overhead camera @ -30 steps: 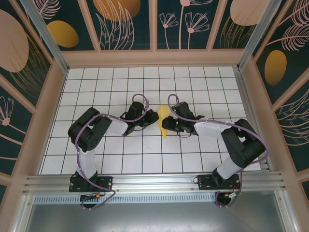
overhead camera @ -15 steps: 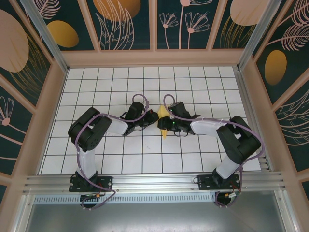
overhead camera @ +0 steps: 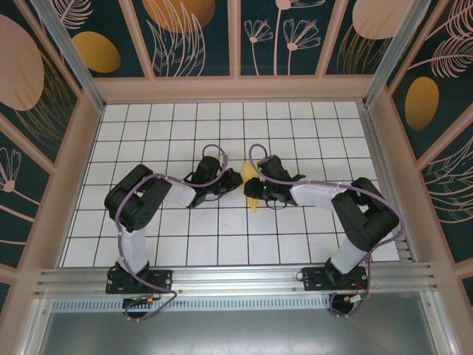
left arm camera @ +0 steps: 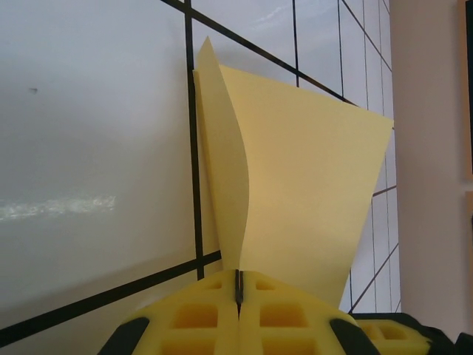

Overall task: Fold a paper plane with a square sheet of paper (pick it up from the middle)
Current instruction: Move a paper plane to the center of the table.

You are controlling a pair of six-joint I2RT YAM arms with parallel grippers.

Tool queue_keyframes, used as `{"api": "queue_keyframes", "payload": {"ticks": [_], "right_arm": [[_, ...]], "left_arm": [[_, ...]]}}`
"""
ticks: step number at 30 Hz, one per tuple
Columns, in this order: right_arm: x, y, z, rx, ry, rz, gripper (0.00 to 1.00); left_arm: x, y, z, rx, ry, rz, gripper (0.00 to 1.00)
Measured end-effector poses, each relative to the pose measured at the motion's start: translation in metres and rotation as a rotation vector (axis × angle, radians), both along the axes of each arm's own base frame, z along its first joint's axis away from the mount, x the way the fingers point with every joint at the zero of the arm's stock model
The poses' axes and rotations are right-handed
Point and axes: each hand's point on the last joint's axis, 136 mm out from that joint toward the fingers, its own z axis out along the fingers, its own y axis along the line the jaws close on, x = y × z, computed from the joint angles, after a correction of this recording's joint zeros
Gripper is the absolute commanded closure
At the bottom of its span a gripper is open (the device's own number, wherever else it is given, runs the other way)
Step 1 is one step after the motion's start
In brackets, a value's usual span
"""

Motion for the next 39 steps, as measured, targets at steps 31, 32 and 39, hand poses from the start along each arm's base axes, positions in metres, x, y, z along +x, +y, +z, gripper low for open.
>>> {"api": "queue_keyframes", "payload": {"ticks": [31,32,39], "right_arm": [[-0.001,0.007,-0.020,-0.140,0.058,-0.046,0.70],[-0.001,0.008,-0.020,-0.140,0.057,-0.043,0.70],[0.000,0.008,-0.018,-0.156,0.045,-0.046,0.78]], "left_arm": [[-0.004,0.007,-0.009,0.019,0.017,0.011,0.91],[-0.004,0.007,-0.009,0.019,0.018,0.011,0.91],[-0.004,0.008,-0.009,0.019,0.018,0.013,0.91]]}}
